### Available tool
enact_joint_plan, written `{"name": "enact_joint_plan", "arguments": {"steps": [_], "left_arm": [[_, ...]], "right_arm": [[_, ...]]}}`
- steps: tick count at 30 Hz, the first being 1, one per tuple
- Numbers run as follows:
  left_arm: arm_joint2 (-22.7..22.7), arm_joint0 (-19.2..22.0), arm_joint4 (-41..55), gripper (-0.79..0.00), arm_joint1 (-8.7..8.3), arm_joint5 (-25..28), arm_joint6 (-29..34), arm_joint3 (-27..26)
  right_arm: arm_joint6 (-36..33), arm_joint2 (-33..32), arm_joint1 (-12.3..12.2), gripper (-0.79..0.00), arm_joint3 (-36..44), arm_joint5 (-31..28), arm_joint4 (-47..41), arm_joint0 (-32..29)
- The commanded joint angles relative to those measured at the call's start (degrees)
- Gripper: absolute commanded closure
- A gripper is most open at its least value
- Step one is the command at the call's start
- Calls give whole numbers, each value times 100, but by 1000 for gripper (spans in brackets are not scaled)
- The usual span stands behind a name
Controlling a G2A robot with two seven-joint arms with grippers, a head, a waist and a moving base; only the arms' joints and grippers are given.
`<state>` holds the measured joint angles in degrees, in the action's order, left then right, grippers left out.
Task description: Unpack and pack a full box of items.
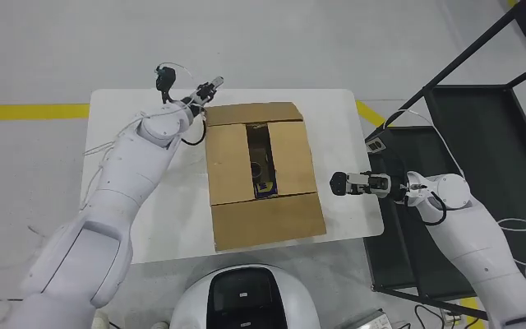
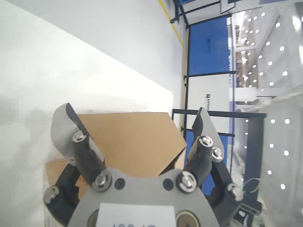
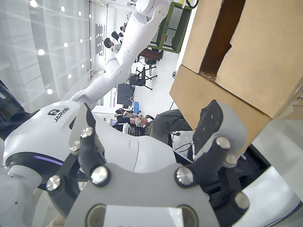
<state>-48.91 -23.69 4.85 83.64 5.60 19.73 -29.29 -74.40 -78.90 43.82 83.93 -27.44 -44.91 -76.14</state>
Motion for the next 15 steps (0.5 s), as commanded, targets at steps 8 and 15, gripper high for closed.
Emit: {"name": "enact_joint_plan", "arguments": {"steps": [8, 15], "left_arm": [[-1220, -681, 452, -785, -647, 900, 1235, -899], [-2139, -1764, 263, -785, -1138, 698, 2228, -2463]], "right_arm": [[414, 70, 27, -785, 324, 276, 458, 32], [687, 499, 94, -785, 874, 951, 1473, 423]]}}
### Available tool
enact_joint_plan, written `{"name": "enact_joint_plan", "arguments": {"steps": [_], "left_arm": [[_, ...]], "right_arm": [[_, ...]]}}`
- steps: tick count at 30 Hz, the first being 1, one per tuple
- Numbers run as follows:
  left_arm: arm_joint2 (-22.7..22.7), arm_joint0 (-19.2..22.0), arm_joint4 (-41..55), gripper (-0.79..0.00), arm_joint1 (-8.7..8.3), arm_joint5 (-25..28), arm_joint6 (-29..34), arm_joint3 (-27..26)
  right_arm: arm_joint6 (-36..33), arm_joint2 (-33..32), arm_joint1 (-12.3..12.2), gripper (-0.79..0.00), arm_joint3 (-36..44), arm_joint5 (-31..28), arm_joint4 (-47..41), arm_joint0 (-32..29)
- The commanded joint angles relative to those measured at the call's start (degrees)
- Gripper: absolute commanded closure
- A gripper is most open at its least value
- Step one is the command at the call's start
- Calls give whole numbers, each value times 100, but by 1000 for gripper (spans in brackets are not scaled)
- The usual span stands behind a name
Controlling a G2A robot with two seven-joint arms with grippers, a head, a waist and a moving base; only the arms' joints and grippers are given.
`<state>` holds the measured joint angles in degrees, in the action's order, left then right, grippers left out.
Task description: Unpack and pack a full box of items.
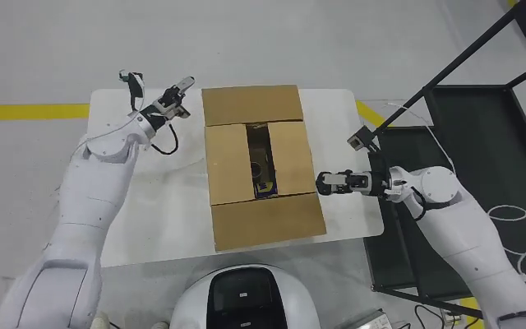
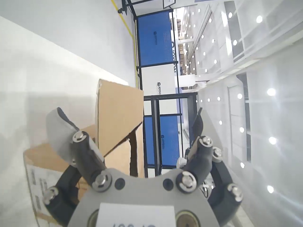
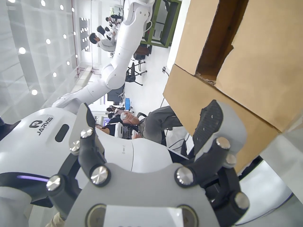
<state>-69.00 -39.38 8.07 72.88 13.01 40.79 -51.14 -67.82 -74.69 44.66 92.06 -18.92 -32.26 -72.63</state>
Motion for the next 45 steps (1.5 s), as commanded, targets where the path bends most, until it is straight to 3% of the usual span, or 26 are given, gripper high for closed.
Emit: {"name": "enact_joint_plan", "arguments": {"steps": [1, 5, 13, 18, 34, 36, 45], "left_arm": [[-254, -383, -96, -785, -123, -70, 264, -532], [-757, -1034, -107, -785, -345, -169, 1115, -1382], [-1295, -1565, 112, -785, -559, -169, 2068, -2028], [-1365, -1639, 399, -785, -620, -68, 2607, -2105], [-1369, -1649, 404, -785, -619, -66, 2556, -2121], [-1348, -1759, 459, -785, -620, 34, 2453, -2309], [-1516, -1937, 1453, -785, -703, 693, 3477, -2324]], "right_arm": [[92, 182, 27, -785, 134, 220, 382, 147], [354, 623, 107, -785, 276, 921, 1154, 560], [611, 1302, 295, -785, 200, 1733, 1709, 1257], [562, 1401, 326, -785, 167, 1773, 1703, 1343], [590, 1406, 328, -785, 188, 1769, 1726, 1343], [690, 1510, 361, -785, 352, 1782, 1812, 1372], [753, 2567, 743, -785, 59, 2277, 2030, 2254]]}}
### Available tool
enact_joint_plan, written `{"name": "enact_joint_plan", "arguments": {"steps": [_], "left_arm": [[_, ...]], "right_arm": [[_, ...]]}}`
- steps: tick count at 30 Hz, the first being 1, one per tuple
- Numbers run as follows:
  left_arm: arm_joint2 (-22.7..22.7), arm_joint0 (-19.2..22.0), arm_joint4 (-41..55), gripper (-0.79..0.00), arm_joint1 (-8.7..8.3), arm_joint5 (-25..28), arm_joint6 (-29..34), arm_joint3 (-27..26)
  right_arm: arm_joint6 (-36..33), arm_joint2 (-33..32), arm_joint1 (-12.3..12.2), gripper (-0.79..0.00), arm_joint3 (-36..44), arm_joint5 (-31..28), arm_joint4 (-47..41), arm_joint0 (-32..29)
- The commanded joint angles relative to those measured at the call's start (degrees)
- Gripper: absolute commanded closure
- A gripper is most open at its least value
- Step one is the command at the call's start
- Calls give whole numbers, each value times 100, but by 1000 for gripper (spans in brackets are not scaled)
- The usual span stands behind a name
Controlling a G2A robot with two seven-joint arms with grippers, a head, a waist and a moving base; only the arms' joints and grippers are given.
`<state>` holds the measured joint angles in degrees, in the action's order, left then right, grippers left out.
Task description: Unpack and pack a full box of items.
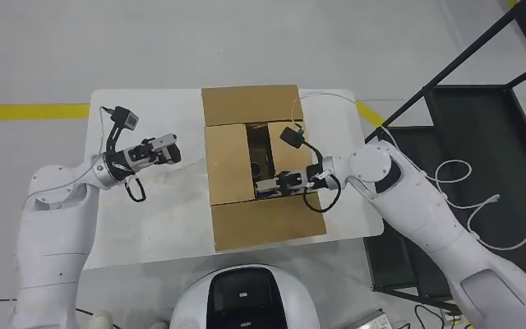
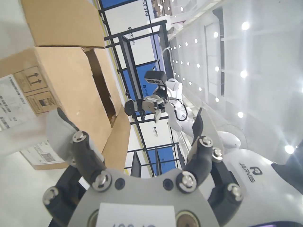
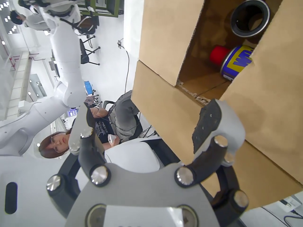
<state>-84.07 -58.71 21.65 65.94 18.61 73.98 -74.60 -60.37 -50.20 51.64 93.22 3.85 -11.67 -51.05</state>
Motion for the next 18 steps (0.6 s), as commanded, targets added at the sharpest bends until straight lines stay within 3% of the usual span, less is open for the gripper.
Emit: {"name": "enact_joint_plan", "arguments": {"steps": [1, 6, 10, 18], "left_arm": [[-36, -7, 156, -785, -22, 336, 275, 57], [-32, -12, 260, -785, -64, 707, 462, 58], [-37, -109, 111, -785, -118, 977, 193, -122], [-47, -164, 118, -785, -130, 1150, 19, -114]], "right_arm": [[32, 267, 115, -785, -166, 4, -58, 214], [134, 610, 329, -785, -551, -31, -305, 508], [147, 754, 446, -785, -783, 2, -404, 669], [166, 781, 482, -785, -870, 5, -443, 715]]}}
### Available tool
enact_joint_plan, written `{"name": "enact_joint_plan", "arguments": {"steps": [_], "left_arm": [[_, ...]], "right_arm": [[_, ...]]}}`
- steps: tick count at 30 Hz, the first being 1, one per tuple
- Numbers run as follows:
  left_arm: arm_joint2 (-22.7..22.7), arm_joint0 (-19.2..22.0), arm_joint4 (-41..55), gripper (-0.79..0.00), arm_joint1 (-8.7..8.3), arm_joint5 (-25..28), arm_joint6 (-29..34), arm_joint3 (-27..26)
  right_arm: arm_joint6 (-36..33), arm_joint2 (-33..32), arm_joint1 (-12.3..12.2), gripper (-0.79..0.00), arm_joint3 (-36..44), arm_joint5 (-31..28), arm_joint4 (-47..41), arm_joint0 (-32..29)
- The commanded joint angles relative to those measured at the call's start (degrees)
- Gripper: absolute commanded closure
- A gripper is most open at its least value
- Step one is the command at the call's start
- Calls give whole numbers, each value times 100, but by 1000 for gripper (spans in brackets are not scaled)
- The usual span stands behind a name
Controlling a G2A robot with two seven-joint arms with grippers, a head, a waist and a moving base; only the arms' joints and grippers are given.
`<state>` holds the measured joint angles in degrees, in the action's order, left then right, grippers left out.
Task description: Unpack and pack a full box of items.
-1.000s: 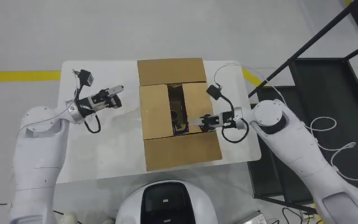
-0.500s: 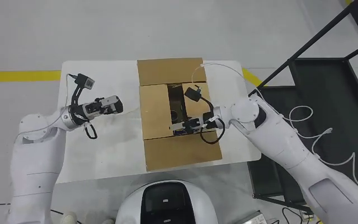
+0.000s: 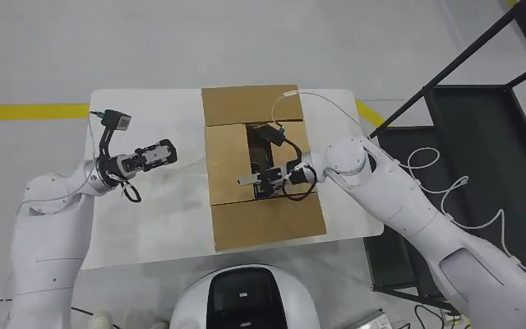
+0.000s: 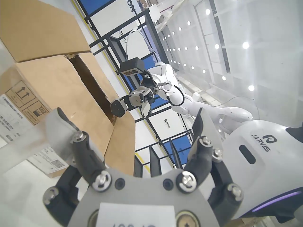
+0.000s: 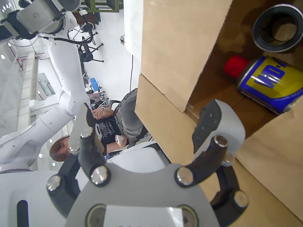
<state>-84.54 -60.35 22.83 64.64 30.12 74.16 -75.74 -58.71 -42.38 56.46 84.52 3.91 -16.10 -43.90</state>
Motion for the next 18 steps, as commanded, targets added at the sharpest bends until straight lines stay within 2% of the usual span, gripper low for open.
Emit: {"name": "enact_joint_plan", "arguments": {"steps": [1, 4, 7, 9, 18], "left_arm": [[0, 0, 0, -785, 0, 0, 1, 0], [-9, -14, 4, -785, 1, -39, -78, 21], [30, -52, -112, -785, 3, -424, -612, -41], [64, -50, -139, -785, 0, -494, -726, -80], [120, -50, -223, -785, -41, -560, -831, -106]], "right_arm": [[-1, 0, 0, -785, 0, -1, 1, 0], [38, -6, 1, -785, -6, -6, -12, -21], [160, -40, 15, -785, -49, -32, -82, -144], [78, -15, 41, -785, -121, -92, -157, -154], [15, 281, 282, -785, -687, -439, -335, 16]]}}
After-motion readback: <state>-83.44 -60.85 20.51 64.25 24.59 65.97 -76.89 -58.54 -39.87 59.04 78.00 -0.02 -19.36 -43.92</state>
